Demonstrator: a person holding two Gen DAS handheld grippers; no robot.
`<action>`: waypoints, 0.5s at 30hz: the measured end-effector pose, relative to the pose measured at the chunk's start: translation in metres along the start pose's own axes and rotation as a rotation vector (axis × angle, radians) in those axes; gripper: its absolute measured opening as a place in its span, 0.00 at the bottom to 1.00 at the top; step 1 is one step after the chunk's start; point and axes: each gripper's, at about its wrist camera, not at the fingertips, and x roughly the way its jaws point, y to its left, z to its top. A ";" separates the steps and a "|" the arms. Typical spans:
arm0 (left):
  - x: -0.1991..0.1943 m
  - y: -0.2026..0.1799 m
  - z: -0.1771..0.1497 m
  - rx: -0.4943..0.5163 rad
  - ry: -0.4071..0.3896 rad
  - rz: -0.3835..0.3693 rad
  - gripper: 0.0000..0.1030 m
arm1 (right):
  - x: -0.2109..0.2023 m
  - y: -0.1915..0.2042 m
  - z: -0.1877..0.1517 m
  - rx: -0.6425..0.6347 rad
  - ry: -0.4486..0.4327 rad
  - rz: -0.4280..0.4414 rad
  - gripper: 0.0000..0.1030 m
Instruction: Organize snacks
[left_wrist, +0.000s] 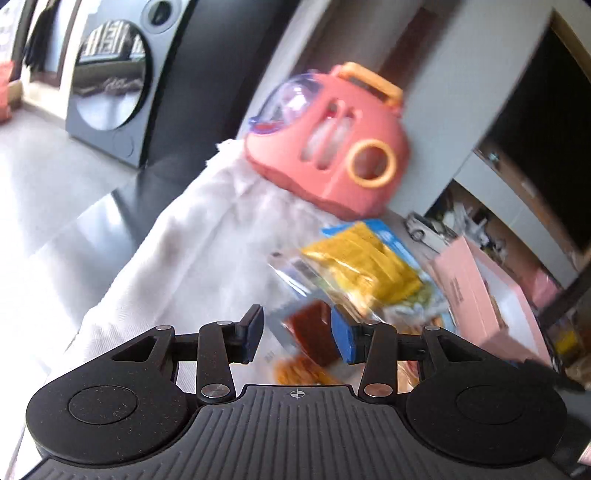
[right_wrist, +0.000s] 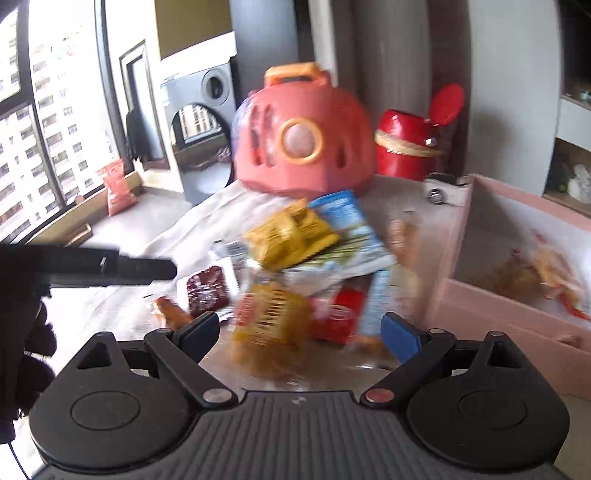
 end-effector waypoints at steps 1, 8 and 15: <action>0.004 0.002 0.003 0.000 0.005 0.007 0.44 | 0.006 0.006 0.001 -0.014 0.008 0.000 0.92; 0.020 -0.006 -0.005 0.074 0.083 -0.052 0.44 | 0.020 0.030 -0.007 -0.081 0.081 0.023 0.62; 0.029 -0.040 -0.028 0.197 0.193 -0.233 0.44 | -0.030 0.014 -0.042 -0.098 0.090 0.012 0.55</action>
